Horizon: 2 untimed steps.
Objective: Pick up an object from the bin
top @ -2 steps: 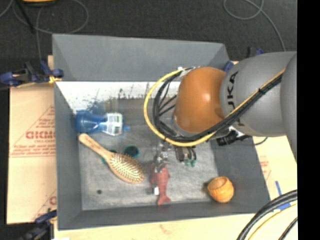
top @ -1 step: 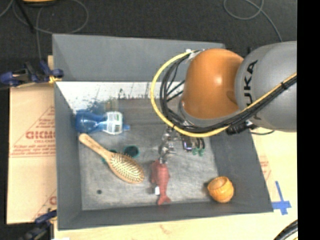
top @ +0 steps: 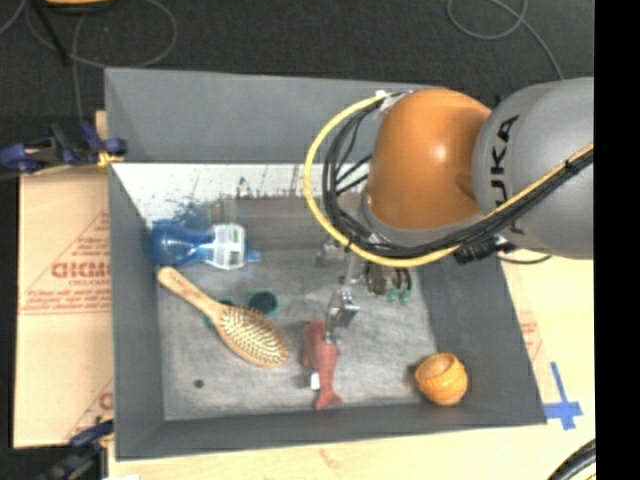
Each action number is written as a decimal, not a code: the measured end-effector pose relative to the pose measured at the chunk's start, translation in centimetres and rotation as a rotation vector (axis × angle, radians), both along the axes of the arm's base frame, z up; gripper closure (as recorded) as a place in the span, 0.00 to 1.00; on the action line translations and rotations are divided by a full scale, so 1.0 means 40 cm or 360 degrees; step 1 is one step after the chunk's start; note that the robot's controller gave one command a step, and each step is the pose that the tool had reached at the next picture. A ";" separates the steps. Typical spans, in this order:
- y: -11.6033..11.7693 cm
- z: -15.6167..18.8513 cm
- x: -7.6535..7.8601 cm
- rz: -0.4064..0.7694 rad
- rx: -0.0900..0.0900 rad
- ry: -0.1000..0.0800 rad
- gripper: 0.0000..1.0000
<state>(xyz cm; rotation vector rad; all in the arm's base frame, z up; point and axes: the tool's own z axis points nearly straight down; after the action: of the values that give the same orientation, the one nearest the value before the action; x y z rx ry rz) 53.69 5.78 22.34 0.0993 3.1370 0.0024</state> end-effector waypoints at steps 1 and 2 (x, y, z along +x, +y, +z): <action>-0.003 -0.041 0.005 -0.0006 0.0000 0.0000 0.00; -0.005 -0.164 0.002 0.0143 -0.0003 -0.0012 0.00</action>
Offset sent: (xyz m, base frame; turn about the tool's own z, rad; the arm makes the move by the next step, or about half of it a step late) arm -0.0056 -0.0014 -0.1314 -0.2306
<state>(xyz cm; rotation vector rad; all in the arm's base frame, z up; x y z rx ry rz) 53.78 5.57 15.78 -0.0413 3.1307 -0.0003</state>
